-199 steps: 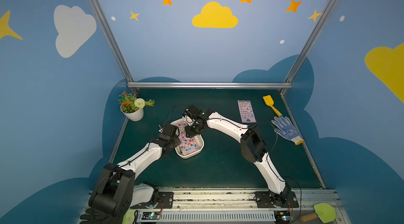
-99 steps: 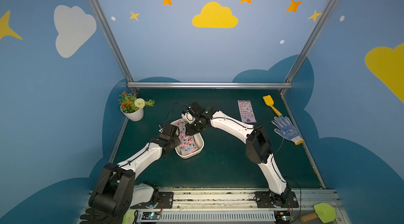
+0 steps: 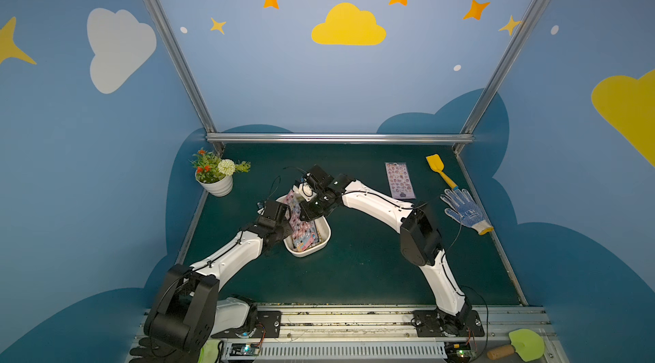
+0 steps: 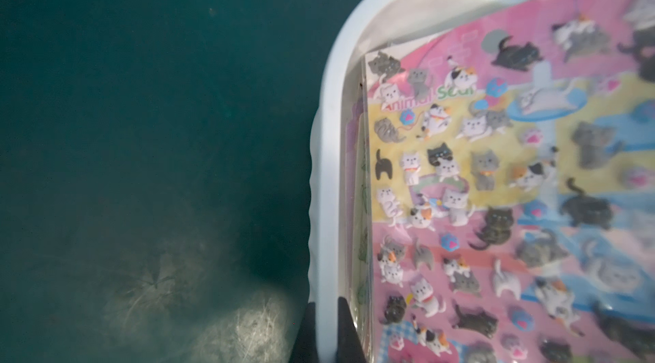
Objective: Take the stickers out of the storage box
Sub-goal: Pick up the sticker from the storage box.
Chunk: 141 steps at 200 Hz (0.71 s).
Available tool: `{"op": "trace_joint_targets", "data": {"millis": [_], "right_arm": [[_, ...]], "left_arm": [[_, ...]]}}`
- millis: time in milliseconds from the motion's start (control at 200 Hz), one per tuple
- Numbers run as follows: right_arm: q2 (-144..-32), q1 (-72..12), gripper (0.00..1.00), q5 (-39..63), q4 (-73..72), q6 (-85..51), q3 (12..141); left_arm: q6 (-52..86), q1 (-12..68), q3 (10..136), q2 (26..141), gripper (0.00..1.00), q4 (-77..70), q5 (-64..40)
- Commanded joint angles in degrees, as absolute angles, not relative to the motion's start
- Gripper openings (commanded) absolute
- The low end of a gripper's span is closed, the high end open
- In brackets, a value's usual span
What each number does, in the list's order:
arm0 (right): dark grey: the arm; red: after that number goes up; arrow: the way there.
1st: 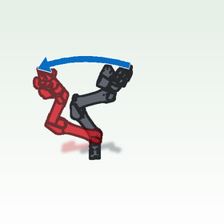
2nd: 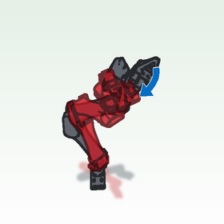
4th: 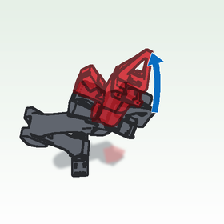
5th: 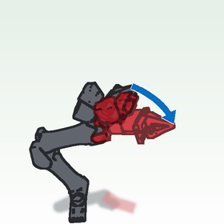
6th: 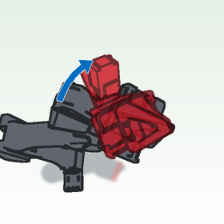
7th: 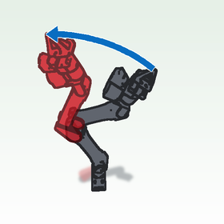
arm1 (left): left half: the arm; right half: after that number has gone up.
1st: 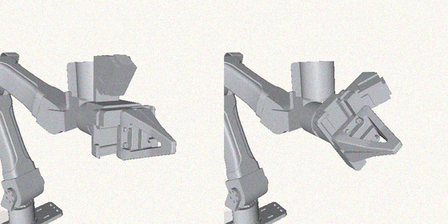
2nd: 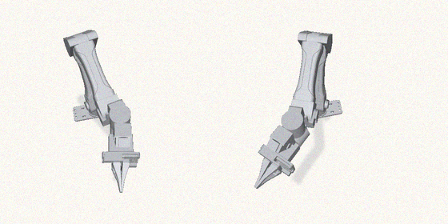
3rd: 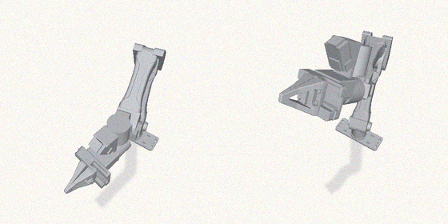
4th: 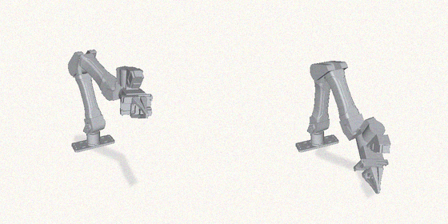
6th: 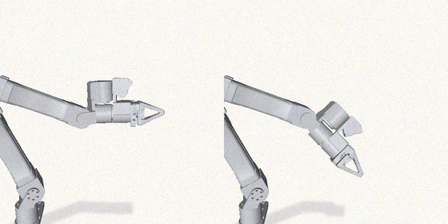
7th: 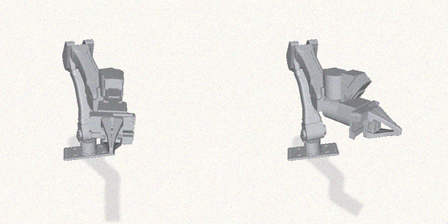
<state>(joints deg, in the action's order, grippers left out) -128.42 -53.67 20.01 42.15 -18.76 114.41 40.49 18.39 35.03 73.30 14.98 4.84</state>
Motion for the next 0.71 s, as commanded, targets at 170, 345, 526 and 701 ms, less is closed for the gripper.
{"op": "trace_joint_targets", "data": {"millis": [170, 345, 526, 701], "right_arm": [[-124.0, -52.92, 0.0, 20.92, 42.54, -19.07, 113.84], [-121.12, -52.15, 0.0, 21.13, 42.43, -19.16, 112.47], [-117.41, -50.9, 0.0, 22.22, 41.4, -19.65, 110.01], [-113.25, -48.99, 0.0, 23.0, 41.31, -19.69, 107.58]], "left_arm": [[40.2, 18.22, 35.98, 72.73, 0.04, 14.76, 5.19], [40.08, 18.24, 36.16, 71.72, 0.03, 15.54, 5.53], [39.83, 18.28, 36.13, 70.94, 0.03, 16.3, 5.45], [39.61, 18.28, 35.92, 70.15, 0.03, 17.2, 5.19]]}}
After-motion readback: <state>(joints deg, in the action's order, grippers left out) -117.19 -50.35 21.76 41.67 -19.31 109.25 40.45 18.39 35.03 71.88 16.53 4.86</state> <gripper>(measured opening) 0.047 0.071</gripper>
